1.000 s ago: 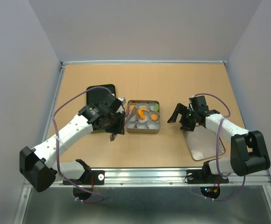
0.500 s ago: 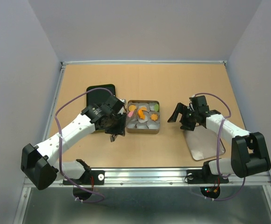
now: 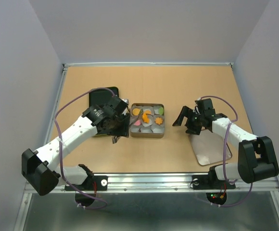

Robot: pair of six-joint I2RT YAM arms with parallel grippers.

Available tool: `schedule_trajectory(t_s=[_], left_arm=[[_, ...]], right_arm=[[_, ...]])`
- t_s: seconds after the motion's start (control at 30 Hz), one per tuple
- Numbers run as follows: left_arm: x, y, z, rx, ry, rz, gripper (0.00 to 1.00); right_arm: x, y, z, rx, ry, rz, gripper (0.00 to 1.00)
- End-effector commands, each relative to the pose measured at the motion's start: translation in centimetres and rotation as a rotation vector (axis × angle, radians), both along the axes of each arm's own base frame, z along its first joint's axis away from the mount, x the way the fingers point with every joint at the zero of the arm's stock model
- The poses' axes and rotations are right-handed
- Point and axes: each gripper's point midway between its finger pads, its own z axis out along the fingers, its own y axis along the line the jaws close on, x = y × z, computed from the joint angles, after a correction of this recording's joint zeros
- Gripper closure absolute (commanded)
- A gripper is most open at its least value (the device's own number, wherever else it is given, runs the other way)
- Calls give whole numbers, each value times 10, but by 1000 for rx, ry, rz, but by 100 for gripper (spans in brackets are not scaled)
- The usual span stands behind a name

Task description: Pack the cookies

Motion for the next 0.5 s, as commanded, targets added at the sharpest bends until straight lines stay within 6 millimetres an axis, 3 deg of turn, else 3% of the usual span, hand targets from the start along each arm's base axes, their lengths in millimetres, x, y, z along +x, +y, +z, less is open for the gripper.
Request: schedule_trajectory(t_s=[0.0,0.1,0.3,0.4,0.47], left_arm=[[20,1,46,-13,-129,43,43],[31,8,64,11,-191,75,43],[60,27,81,75,-302,166,43],[86,51,80,93,-335,263,43],[106,78,76,127,-338,361,43]], right_arm=[[13,-2,13,-5,-83,0,0],[15,-2,16,-3,-92,0,0],[19,0,24,8,-109,0,0],[21,2,25,15,-108,1,0],[20,2,26,18,-110,2,0]])
